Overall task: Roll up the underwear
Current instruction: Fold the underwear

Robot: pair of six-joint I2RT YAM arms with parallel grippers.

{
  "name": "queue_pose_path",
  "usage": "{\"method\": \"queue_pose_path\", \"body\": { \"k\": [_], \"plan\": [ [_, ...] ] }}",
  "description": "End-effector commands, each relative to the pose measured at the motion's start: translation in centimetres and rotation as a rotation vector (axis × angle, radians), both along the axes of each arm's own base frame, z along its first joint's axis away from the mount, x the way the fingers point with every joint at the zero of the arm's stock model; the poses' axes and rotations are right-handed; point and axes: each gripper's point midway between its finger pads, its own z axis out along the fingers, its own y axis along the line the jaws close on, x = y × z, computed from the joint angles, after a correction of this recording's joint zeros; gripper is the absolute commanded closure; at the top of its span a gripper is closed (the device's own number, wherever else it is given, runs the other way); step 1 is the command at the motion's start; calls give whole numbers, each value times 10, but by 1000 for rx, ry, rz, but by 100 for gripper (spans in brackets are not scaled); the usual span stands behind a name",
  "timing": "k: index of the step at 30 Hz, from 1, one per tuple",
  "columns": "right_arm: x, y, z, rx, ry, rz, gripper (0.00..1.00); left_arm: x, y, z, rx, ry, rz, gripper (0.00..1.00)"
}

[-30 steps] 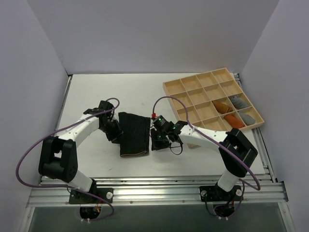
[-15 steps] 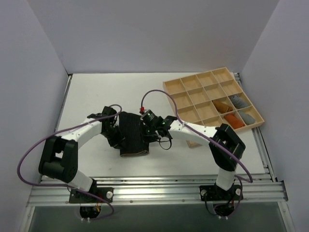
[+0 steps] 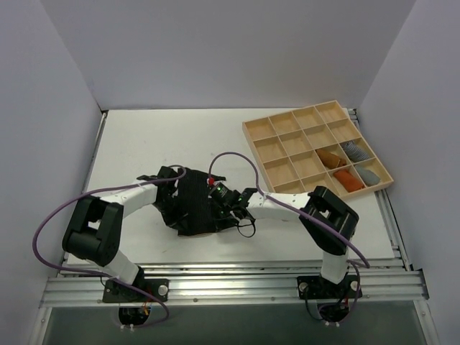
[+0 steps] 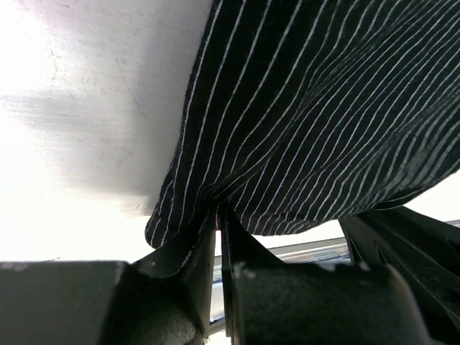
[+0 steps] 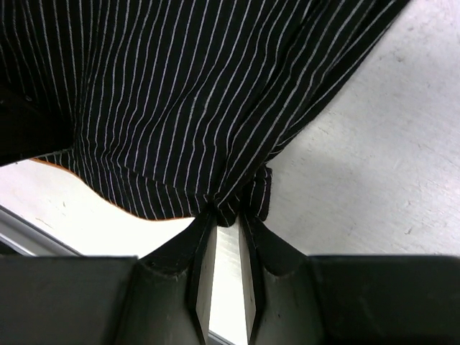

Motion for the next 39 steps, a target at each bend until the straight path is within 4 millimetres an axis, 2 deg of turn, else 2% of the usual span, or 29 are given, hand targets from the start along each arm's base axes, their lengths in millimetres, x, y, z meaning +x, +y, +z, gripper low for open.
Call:
{"method": "queue_pose_path", "body": {
  "k": [1,7,12,13,15,16,17,19,22,25,27,28,31,35,39],
  "plan": [
    [-10,-36,-46,-157,36,-33,85,3,16,-21,107,-22,-12,85],
    [-15,-43,-52,-166,48,-52,85,-3,26,-24,156,-14,-2,86],
    [-17,-46,-40,-160,48,-73,85,9,30,-4,173,-50,-5,86],
    [-19,-49,-38,-175,58,-75,85,19,24,6,153,-79,-6,86],
    [-16,-42,-25,-161,57,-82,83,25,20,23,130,-106,-15,84],
    [-17,-43,-20,-170,63,-78,83,37,12,39,98,-147,-17,82],
    [-10,-32,-6,-140,39,-71,82,41,11,49,89,-173,-18,80],
    [-3,-26,15,-122,20,-64,82,51,9,77,77,-241,-10,76],
    [18,-3,44,-64,-20,-61,80,54,11,92,79,-273,0,72],
    [39,17,53,-6,-23,-74,80,47,15,81,98,-238,7,72],
    [49,23,47,-6,-8,-79,80,38,17,63,110,-186,14,73],
    [59,30,55,15,-17,-86,80,35,17,57,109,-169,13,74],
    [72,36,55,18,-17,-86,80,25,21,41,123,-130,27,76],
    [81,25,36,-7,5,-115,80,26,18,33,104,-150,38,79],
    [69,13,12,-23,39,-113,80,18,19,14,113,-105,49,79]
  ]
}}
